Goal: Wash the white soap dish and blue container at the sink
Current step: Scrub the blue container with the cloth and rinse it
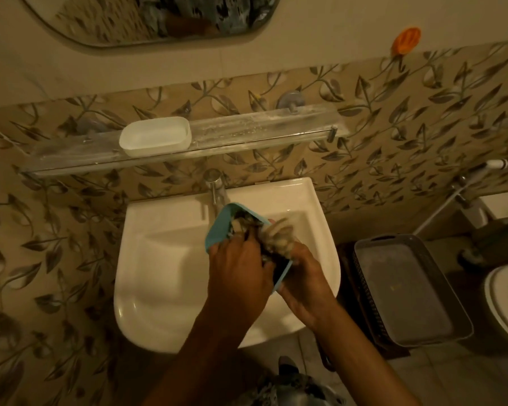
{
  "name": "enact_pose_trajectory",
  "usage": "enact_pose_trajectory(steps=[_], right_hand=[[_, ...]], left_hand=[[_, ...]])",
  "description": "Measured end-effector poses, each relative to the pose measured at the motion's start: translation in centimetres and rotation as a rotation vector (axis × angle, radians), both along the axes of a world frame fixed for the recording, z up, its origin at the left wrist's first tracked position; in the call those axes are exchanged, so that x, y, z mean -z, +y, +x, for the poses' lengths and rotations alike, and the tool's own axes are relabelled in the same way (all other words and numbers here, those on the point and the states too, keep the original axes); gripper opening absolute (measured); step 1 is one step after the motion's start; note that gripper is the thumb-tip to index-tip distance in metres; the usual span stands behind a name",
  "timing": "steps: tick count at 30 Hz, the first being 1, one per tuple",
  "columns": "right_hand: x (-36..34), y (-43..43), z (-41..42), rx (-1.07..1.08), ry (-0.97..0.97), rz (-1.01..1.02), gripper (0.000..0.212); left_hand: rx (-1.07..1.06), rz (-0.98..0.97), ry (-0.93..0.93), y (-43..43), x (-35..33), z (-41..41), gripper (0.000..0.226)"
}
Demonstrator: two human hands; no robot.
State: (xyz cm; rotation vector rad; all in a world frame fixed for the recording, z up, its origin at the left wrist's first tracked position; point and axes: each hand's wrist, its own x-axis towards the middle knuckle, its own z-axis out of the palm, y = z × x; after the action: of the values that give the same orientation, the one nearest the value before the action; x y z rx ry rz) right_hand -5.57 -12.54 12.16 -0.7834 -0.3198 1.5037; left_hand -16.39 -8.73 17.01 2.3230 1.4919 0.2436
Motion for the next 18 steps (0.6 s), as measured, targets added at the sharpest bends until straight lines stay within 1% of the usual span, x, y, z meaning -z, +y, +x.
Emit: enact_pose_trajectory(steps=[1, 3, 4, 5, 6, 7, 9, 10, 11, 13, 14, 15, 16, 18], right_hand=[[-0.2, 0.0, -0.1, -0.008, -0.054, 0.012, 0.063], [-0.8, 0.2, -0.4, 0.004, -0.07, 0.014, 0.08], [-0.9, 0.2, -0.2, 0.012, -0.065, 0.015, 0.083], [-0.9, 0.1, 0.3, 0.018, -0.045, 0.011, 0.082], [-1.0, 0.1, 0.8, 0.017, -0.015, 0.001, 0.078], [-1.1, 0.0, 1.4, -0.001, 0.031, -0.012, 0.076], [-0.5, -0.6, 2.6, -0.098, 0.179, -0.062, 0.085], [-0.3, -0.9, 2.9, -0.155, 0.248, -0.085, 0.091], [-0.1, -1.1, 3.1, -0.204, 0.292, -0.094, 0.093], [0.5, -1.5, 3.4, -0.241, 0.303, -0.105, 0.084], [0.7, -1.6, 3.5, -0.239, 0.295, -0.108, 0.076], [0.8, -1.6, 3.5, -0.233, 0.285, -0.108, 0.069], [0.8, -1.6, 3.3, -0.223, 0.27, -0.111, 0.062], [0.4, -1.4, 2.9, -0.225, 0.258, -0.123, 0.054]], left_hand=[[-0.022, -0.057, -0.055, 0.4, 0.1, 0.4, 0.051], [-0.052, -0.102, -0.171, 0.6, -0.1, 1.1, 0.059], [-0.032, -0.107, -0.245, 0.8, -0.2, 1.3, 0.056], [0.03, -0.135, -0.301, 1.0, -0.3, 1.3, 0.05], [0.138, -0.167, -0.319, 1.2, -0.3, 1.2, 0.045], [0.267, -0.196, -0.305, 1.3, -0.5, 0.9, 0.043], [0.552, -0.22, -0.261, 1.5, -0.6, 0.4, 0.032], [0.682, -0.2, -0.222, 1.5, -0.7, 0.2, 0.025], [0.785, -0.161, -0.164, 1.3, -0.8, 0.2, 0.02], [0.91, -0.089, -0.074, 1.3, -1.2, 0.1, 0.013], [0.916, -0.057, -0.069, 1.5, -1.3, 0.0, 0.013], [0.866, -0.008, -0.093, 1.7, -1.4, -0.1, 0.013], [0.751, 0.04, -0.144, 1.8, -1.3, -0.1, 0.015], [0.416, 0.075, -0.264, 1.5, -1.3, 0.4, 0.03]])
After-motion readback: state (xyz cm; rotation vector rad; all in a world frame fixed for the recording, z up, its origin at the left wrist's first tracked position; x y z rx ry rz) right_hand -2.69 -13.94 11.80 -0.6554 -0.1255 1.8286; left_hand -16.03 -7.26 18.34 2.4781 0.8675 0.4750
